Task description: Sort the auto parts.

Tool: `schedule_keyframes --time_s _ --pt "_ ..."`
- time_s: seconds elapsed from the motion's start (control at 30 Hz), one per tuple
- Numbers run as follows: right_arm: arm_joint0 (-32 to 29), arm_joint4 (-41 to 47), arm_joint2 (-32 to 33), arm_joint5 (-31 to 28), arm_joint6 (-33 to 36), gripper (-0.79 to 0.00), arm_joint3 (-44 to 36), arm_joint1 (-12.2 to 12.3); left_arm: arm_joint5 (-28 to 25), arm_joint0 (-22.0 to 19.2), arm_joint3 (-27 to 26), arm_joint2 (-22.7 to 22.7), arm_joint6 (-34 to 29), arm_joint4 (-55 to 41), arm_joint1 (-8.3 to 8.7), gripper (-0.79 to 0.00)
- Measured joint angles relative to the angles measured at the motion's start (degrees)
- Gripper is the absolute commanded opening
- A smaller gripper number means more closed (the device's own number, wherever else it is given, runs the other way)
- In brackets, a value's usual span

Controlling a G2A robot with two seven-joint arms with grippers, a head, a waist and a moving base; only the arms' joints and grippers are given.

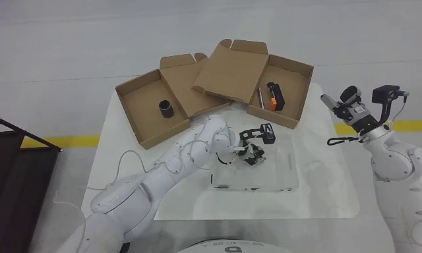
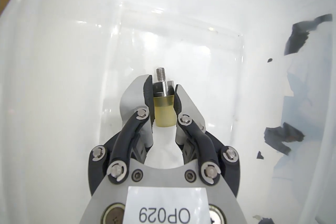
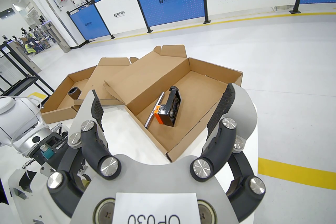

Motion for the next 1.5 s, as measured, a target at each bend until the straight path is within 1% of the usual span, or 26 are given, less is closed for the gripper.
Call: schedule_keyframes --time_s 0.1,0.2,0.23,0.33,0.37,0.43,0.47,0.53,0.57,0.63,0.67,0.73,0.77,0.8,0.83,0.9,1.0,1.03,1.1,1.2,1.27,1.37,1.5 --pt "0.0 0.0 0.0 0.0 0.0 0.0 0.0 0.0 1.75 -0.07 -4.57 0.01 0.05 1.79 0.07 -0.785" --pt "0.0 0.0 0.0 0.0 0.0 0.0 0.0 0.0 4.75 1.2 -11.51 -1.0 -0.37 4.34 1.0 -0.785" --pt "0.0 0.0 0.0 0.0 0.0 0.0 0.0 0.0 5.97 1.88 -13.88 -1.65 -0.65 5.36 1.51 -0.785" --pt "0.0 0.0 0.0 0.0 0.0 0.0 0.0 0.0 11.06 5.51 -22.38 -5.47 -2.41 10.1 4.1 -0.785" --pt "0.0 0.0 0.0 0.0 0.0 0.0 0.0 0.0 12.99 7.73 -26.24 -7.75 -3.15 12.3 5.45 -0.785" --pt "0.0 0.0 0.0 0.0 0.0 0.0 0.0 0.0 15.04 12.05 -32.71 -12.05 -3.81 15.34 7.68 -0.785" --pt "0.0 0.0 0.0 0.0 0.0 0.0 0.0 0.0 15.85 15.61 -37.3 -15.47 -4.26 17.37 9.26 -0.785" --pt "0.0 0.0 0.0 0.0 0.0 0.0 0.0 0.0 16.21 21.64 -44.22 -20.89 -4.88 20.17 11.5 -0.785" --pt "0.0 0.0 0.0 0.0 0.0 0.0 0.0 0.0 16.13 25.81 -48.55 -24.66 -4.87 21.71 12.83 -0.785" --pt "0.0 0.0 0.0 0.0 0.0 0.0 0.0 0.0 15.93 31.94 -54.19 -30.36 -4.22 23.81 14.51 -0.785" --pt "0.0 0.0 0.0 0.0 0.0 0.0 0.0 0.0 16.07 35.89 -57.39 -34.07 -2.99 24.96 15.41 -0.785" --pt "0.0 0.0 0.0 0.0 0.0 0.0 0.0 0.0 16.51 41.5 -61.07 -38.98 0.42 25.41 16.38 -0.785" --pt "0.0 0.0 0.0 0.0 0.0 0.0 0.0 0.0 16.74 44.68 -62.58 -41.4 3.35 24.97 16.68 -0.785" --pt "0.0 0.0 0.0 0.0 0.0 0.0 0.0 0.0 16.79 46.23 -62.89 -42.3 5.01 24.79 16.74 -0.785" --pt "0.0 0.0 0.0 0.0 0.0 0.0 0.0 0.0 16.8 46.78 -62.84 -42.33 5.71 24.75 16.73 -0.785" --pt "0.0 0.0 0.0 0.0 0.0 0.0 0.0 0.0 16.79 45.57 -62.63 -41.69 4.25 24.75 16.69 -0.785" --pt "0.0 0.0 0.0 0.0 0.0 0.0 0.0 0.0 16.82 45.23 -62.52 -41.58 3.57 24.86 16.69 -0.785" --pt "0.0 0.0 0.0 0.0 0.0 0.0 0.0 0.0 17.08 45.35 -62.19 -41.52 3.94 25.07 16.7 -0.785" --pt "0.0 0.0 0.0 0.0 0.0 0.0 0.0 0.0 19.24 45.5 -61.02 -42.21 6.22 25.1 16.71 -0.785" --pt "0.0 0.0 0.0 0.0 0.0 0.0 0.0 0.0 24.07 46.51 -60.23 -46.01 9.81 27.17 17.05 -0.785" --pt "0.0 0.0 0.0 0.0 0.0 0.0 0.0 0.0 26.46 48.07 -60.08 -49.88 11.57 27.65 17.44 -0.785" --pt "0.0 0.0 0.0 0.0 0.0 0.0 0.0 0.0 27.74 50.38 -58.51 -55.76 13.94 25.89 17.98 -0.785" --pt "0.0 0.0 0.0 0.0 0.0 0.0 0.0 0.0 28.34 51.09 -53.11 -60.72 17.41 22.24 18.3 -0.785"
